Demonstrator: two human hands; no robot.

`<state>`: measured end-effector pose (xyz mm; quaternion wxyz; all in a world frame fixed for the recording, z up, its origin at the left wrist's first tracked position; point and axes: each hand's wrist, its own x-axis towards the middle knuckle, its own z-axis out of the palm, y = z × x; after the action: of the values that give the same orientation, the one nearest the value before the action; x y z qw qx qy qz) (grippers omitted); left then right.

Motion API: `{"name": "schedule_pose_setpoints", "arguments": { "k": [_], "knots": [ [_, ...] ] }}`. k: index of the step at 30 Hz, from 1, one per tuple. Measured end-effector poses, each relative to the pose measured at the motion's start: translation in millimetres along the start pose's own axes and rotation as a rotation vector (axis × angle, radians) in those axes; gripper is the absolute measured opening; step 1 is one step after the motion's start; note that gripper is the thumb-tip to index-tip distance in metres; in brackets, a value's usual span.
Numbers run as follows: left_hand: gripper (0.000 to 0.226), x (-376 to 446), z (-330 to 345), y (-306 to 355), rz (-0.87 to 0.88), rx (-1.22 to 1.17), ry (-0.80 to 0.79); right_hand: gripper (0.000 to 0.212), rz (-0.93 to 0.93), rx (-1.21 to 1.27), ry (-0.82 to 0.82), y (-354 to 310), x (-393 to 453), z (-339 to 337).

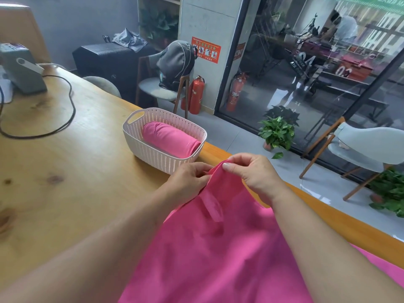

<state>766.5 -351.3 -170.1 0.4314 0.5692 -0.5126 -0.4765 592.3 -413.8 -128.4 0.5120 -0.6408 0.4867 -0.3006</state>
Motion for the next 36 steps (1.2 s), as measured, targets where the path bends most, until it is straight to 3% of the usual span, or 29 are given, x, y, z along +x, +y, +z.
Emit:
{"name": "schedule_pose_setpoints", "arguments": {
  "k": [2,5,8,13,19,21,24,27,29,32,36],
  "knots": [
    [0.004,-4,-10,-7,-0.047,0.253,0.053,0.004,-0.005,0.017,0.014,0,5,0],
    [0.027,-12,-25,-23,-0.142,0.517,0.034,0.004,-0.003,0.001,0.013,0,15,1],
    [0.025,-23,-35,-31,-0.186,0.504,0.088,0.005,0.001,-0.054,0.007,2,28,6],
    [0.033,-38,-43,-23,-0.058,0.520,0.216,0.008,0.000,-0.156,0.069,9,50,13],
    [0.017,-68,-69,-23,-0.316,0.849,0.029,0.013,0.010,-0.274,0.252,25,73,-4],
    [0.024,-78,-76,-28,-0.346,0.790,0.033,0.014,0.013,-0.299,0.248,30,76,-7],
    [0.035,-91,-80,-36,-0.400,0.441,0.116,0.008,0.024,-0.384,0.238,36,82,-2],
    [0.060,-99,-77,-34,-0.468,0.259,0.168,0.010,0.048,-0.470,0.248,42,87,9],
    [0.065,-98,-73,-33,-0.463,0.371,0.168,0.012,0.055,-0.507,0.252,46,90,16],
    [0.037,-95,-68,-42,-0.357,0.608,0.168,0.011,0.045,-0.566,0.235,47,92,26],
    [0.032,-106,-69,-61,-0.317,0.625,0.167,0.014,0.049,-0.593,0.212,44,96,30]
  ]
}}
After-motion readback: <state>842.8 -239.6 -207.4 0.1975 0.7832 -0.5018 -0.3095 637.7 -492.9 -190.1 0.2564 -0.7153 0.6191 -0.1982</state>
